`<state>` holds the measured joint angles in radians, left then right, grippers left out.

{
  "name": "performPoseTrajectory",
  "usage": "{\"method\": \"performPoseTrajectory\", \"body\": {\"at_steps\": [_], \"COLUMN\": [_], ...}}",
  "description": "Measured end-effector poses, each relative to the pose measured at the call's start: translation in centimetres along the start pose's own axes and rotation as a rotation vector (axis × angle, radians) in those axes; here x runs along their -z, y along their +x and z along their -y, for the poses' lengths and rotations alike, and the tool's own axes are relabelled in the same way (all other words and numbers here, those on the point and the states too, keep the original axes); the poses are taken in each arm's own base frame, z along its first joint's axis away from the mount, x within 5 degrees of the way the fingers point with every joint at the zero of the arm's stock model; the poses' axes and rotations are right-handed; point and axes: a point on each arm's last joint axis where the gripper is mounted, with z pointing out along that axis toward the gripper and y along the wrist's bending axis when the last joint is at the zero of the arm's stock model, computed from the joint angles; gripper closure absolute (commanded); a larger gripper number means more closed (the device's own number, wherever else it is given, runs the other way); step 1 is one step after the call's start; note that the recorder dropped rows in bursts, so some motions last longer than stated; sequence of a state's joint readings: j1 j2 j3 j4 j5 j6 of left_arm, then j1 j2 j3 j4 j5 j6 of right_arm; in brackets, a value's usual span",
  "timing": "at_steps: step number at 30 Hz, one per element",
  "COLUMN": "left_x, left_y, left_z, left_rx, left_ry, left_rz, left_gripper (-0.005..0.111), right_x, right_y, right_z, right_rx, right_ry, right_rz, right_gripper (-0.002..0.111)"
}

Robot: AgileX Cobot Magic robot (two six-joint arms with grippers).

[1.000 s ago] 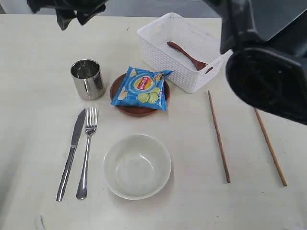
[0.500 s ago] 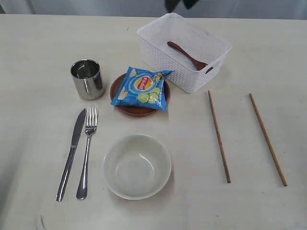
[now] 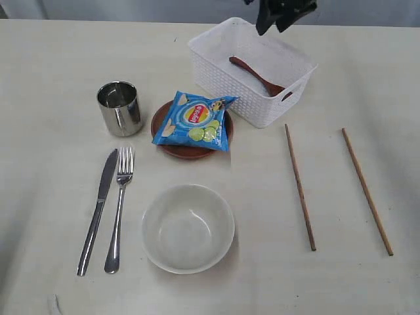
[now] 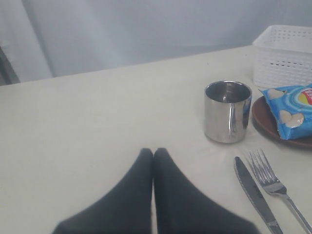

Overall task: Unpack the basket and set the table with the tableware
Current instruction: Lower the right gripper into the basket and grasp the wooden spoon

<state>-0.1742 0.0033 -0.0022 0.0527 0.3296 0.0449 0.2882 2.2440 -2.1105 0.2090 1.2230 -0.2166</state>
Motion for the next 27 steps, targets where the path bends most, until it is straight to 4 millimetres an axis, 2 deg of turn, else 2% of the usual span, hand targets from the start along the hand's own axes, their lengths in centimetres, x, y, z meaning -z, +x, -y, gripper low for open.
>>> {"method": "performPoseTrajectory", "body": {"at_steps": [2, 3, 7, 13, 27], "left_x": [0.0, 0.0, 0.0, 0.0, 0.0], "left_y": [0.0, 0.0, 0.0, 0.0, 0.0], "left_z": [0.0, 0.0, 0.0, 0.0, 0.0], "left_rx": [0.0, 0.0, 0.0, 0.0, 0.0], "left_ry": [0.0, 0.0, 0.0, 0.0, 0.0], "left_rz": [0.0, 0.0, 0.0, 0.0, 0.0], "left_gripper": [0.107, 0.107, 0.107, 0.107, 0.107], "right_x": [-1.8, -3.5, -7.5, -10.9, -11.5], "right_y": [-0.6, -0.9, -0.3, 0.7, 0.6], "right_z": [-0.1, 0.1, 0.9, 2.0, 1.6], "right_rx": [0.019, 0.029, 0.059, 0.074, 0.092], "right_ry": [0.003, 0.01, 0.015, 0.053, -0.004], "right_rz": [-0.011, -0.025, -0.097, -0.178, -0.163], "right_gripper": [0.066, 0.066, 0.066, 0.066, 0.066]}}
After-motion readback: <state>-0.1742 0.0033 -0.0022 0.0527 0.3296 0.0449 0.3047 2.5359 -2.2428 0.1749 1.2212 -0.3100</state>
